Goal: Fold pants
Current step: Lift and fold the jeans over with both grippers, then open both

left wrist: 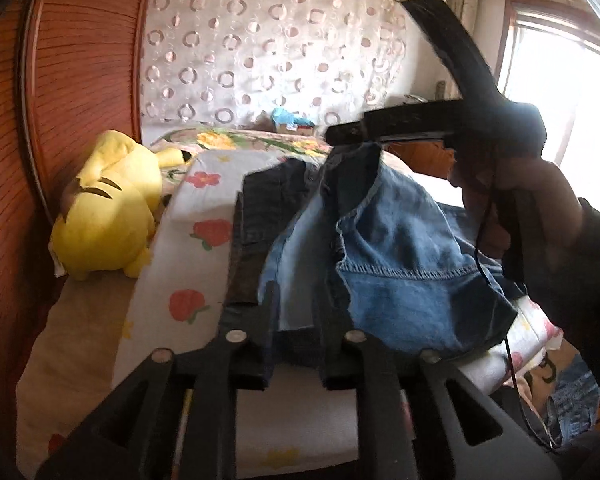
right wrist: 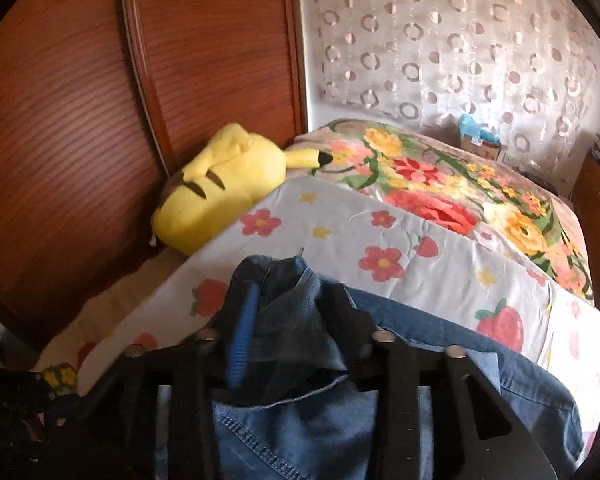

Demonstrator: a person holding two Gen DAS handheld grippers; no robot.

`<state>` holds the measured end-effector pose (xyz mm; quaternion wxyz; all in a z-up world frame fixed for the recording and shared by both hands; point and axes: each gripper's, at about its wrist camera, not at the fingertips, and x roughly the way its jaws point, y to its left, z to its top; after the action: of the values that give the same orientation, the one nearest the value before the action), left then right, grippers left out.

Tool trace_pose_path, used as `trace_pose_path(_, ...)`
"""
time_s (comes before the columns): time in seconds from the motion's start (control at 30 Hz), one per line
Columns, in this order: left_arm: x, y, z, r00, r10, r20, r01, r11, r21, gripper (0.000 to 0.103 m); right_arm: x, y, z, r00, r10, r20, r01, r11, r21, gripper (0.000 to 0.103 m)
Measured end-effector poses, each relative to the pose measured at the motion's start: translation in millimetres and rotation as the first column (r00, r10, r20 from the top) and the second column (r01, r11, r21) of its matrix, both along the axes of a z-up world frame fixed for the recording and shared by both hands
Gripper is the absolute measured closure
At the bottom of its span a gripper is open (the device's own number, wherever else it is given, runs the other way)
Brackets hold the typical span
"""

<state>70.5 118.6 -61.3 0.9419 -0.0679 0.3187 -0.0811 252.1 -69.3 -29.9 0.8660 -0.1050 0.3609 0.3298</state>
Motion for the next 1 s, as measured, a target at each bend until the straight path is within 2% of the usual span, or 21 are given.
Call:
trace_pose_path(0.03,0.2,0.9,1.5,1.0,0.003,0.006,-0.003,1.0,0.001,0.079,-1.3,-5.0,3.6,1.0,-0.015,0.013,0.015,1.0,0.007,0.047)
trace_pose_path(0.07,0.4,-0.1,3.7,1.0,0.0,0.01,0.0,1.0,0.002,0.076,-3.6,-11.7,8.1,0.999,-0.023,0.023,0.023,0.999,0.023,0.047)
trace_pose_path(0.23,3.5,-11.5,5.6,1.0,-0.019,0.012,0.018,1.0,0.024,0.075,-18.7,-48.1,22.4,0.999,-0.018,0.037,0.016,0.999,0.052,0.047)
trace_pose_path(0.47,23.1,-27.5,-8.6,0.998,-0.054,-0.036,0.054,0.998,0.013,0.075,-48.9,-105.4,30.4,0.997,-0.048,0.059,0.047,0.999,0.025,0.047)
trace_pose_path(0.57,33.0,-32.4,-18.0,0.997,-0.052,-0.06,0.054,0.998,0.038,0.075,-61.9,-133.2,28.2,0.995,-0.069,0.07,0.069,0.998,0.006,0.047)
trace_pose_path(0.67,39.3,-33.8,-25.9,0.996,-0.038,-0.084,0.042,0.998,0.047,0.075,-69.3,-156.2,15.7,0.994,-0.096,0.059,0.096,0.995,-0.003,0.047)
trace_pose_path(0.83,41.5,-36.3,-33.6,0.995,-0.043,-0.09,0.049,0.996,0.069,0.076,-70.2,-177.3,-30.4,0.991,-0.136,-0.014,0.136,0.99,-0.028,0.047)
trace_pose_path(0.87,41.2,-36.6,-34.3,0.995,-0.047,-0.087,0.053,0.996,0.071,0.083,-68.8,-180.4,-42.8,0.989,-0.144,-0.04,0.143,0.989,-0.028,0.047)
trace_pose_path(1.0,36.5,-40.5,-31.6,0.996,-0.064,-0.069,0.071,0.992,0.103,0.098,-69.6,-183.8,-69.6,0.985,-0.153,-0.078,0.151,0.988,-0.023,0.047)
